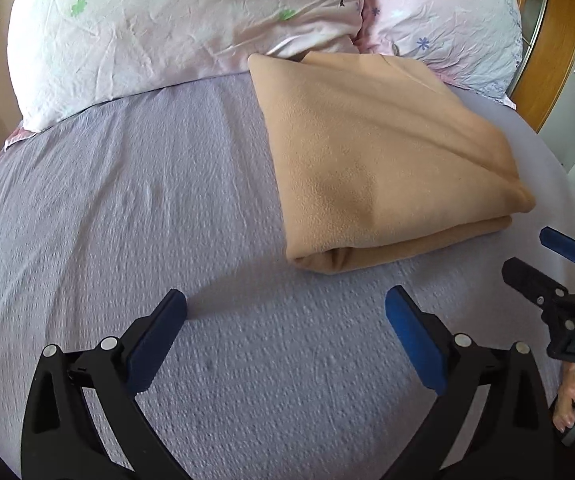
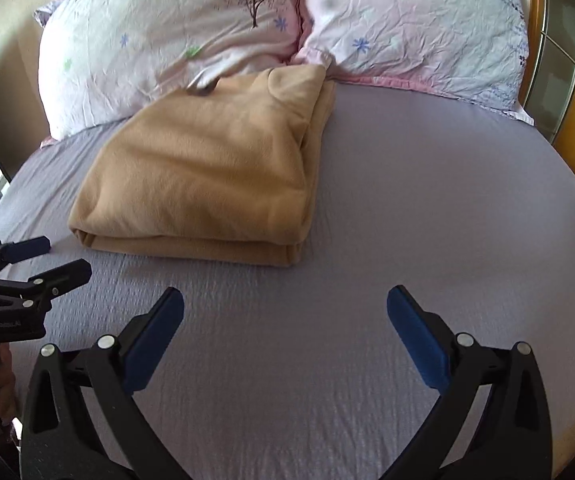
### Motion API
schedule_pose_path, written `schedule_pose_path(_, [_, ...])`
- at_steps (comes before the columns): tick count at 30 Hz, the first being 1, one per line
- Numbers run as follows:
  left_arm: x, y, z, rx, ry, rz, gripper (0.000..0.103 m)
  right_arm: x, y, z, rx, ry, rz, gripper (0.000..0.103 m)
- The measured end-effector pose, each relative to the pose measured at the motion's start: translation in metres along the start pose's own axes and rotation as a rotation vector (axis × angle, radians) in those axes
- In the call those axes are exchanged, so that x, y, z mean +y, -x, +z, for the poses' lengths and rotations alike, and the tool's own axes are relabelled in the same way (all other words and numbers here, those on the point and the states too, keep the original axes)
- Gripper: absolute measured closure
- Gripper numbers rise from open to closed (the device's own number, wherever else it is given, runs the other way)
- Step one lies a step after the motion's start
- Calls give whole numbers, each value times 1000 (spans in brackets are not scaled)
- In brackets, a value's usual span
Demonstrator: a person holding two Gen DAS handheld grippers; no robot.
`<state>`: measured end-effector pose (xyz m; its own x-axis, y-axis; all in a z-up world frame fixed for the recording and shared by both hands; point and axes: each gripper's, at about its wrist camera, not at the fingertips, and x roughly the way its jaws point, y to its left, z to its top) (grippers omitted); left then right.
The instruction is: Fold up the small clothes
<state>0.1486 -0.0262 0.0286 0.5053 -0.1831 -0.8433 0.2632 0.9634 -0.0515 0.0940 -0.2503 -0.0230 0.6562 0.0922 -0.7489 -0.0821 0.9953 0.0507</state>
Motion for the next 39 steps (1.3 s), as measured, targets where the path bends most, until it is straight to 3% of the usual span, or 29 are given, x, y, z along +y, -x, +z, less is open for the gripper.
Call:
schedule_pose_path(6, [-6, -4, -2, 4, -35, 64, 1, 13, -11, -3, 40, 31, -38, 2])
schedule_pose_path(39, [-4, -3, -1, 3, -31, 63, 1, 13, -11, -3, 47, 32, -36, 2])
